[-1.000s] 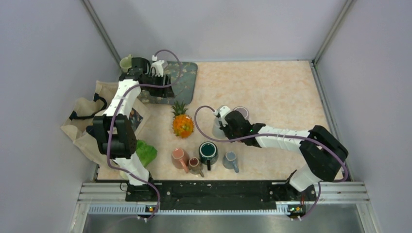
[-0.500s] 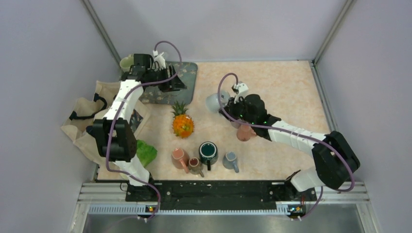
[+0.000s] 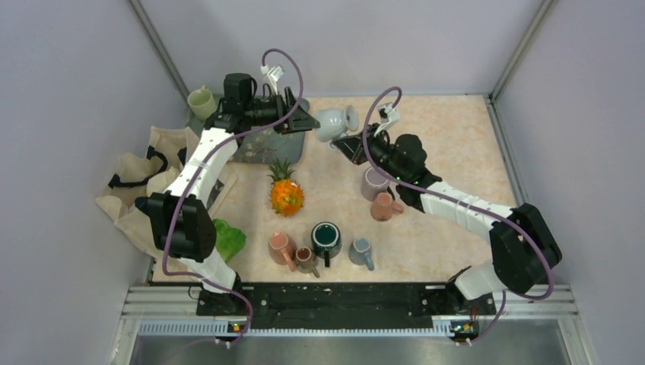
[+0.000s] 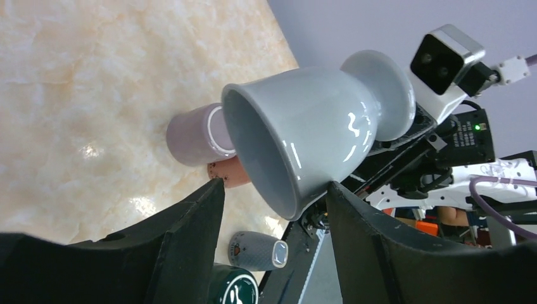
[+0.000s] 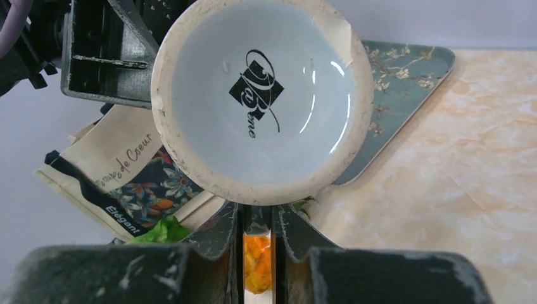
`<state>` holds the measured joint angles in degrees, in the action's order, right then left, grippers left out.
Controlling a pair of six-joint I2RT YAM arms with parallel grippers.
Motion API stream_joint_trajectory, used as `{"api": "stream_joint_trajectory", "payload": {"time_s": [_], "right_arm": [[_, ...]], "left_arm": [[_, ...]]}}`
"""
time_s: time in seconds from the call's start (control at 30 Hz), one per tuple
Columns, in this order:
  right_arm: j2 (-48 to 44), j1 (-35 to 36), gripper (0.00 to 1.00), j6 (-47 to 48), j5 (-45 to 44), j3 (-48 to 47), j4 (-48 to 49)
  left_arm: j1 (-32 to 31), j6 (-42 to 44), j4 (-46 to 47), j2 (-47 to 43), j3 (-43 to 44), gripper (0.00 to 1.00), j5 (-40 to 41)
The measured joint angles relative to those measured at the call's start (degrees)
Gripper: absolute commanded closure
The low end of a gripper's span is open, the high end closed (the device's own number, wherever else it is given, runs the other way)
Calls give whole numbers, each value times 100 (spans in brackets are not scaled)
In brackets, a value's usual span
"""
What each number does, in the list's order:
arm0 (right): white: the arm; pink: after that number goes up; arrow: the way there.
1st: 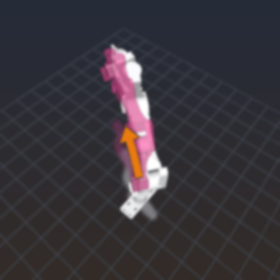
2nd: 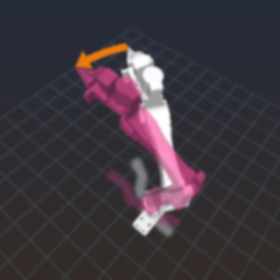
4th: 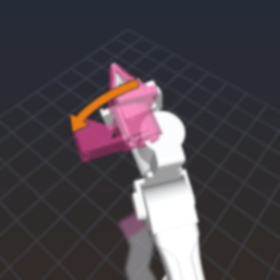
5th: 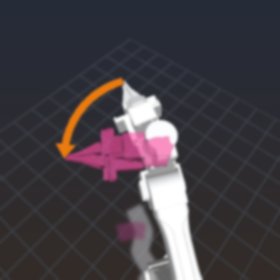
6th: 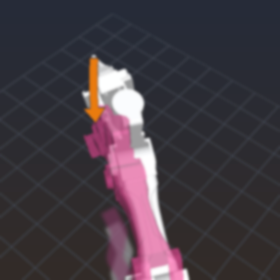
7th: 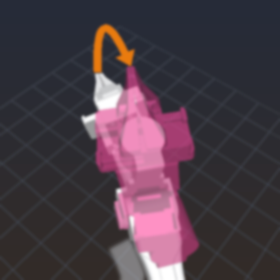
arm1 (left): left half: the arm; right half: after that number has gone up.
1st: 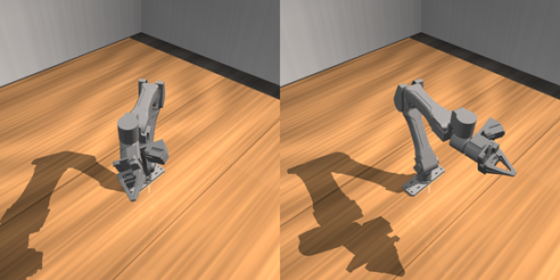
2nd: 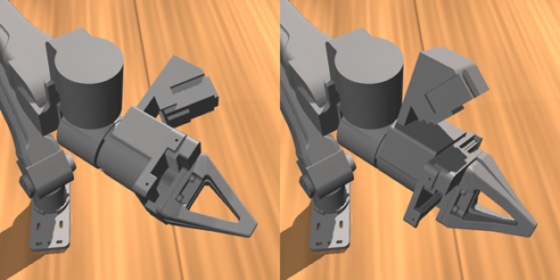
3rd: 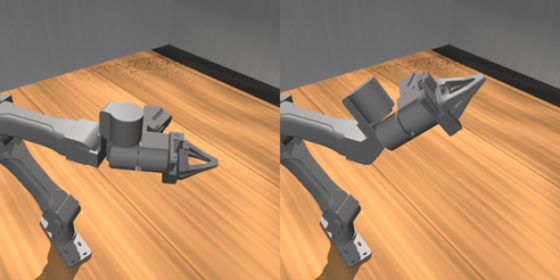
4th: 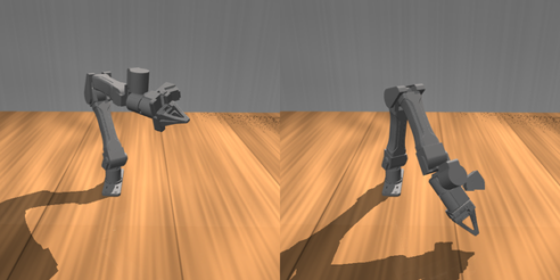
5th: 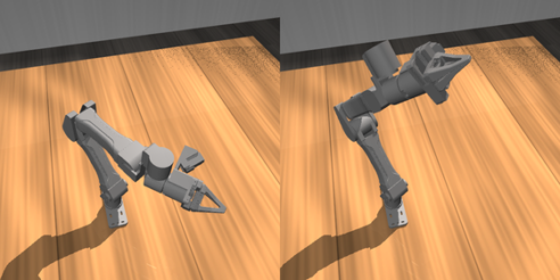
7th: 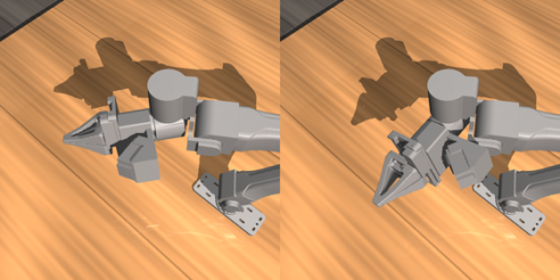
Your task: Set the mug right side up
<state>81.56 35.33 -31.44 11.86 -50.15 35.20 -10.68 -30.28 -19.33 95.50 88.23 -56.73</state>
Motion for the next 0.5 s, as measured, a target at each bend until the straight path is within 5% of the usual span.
{"api": "stream_joint_trajectory", "payload": {"time_s": [0.27,0.43,0.5], "right_arm": [[474,0,100,-409,369,-107,295],[826,-96,100,-874,575,-273,645],[984,-116,100,-1169,691,-348,688]], "left_arm": [[-243,-402,372,-2,-138,55,-87],[-271,-721,678,-2,-142,100,-299],[-275,-680,890,-2,-142,100,-483]]}}
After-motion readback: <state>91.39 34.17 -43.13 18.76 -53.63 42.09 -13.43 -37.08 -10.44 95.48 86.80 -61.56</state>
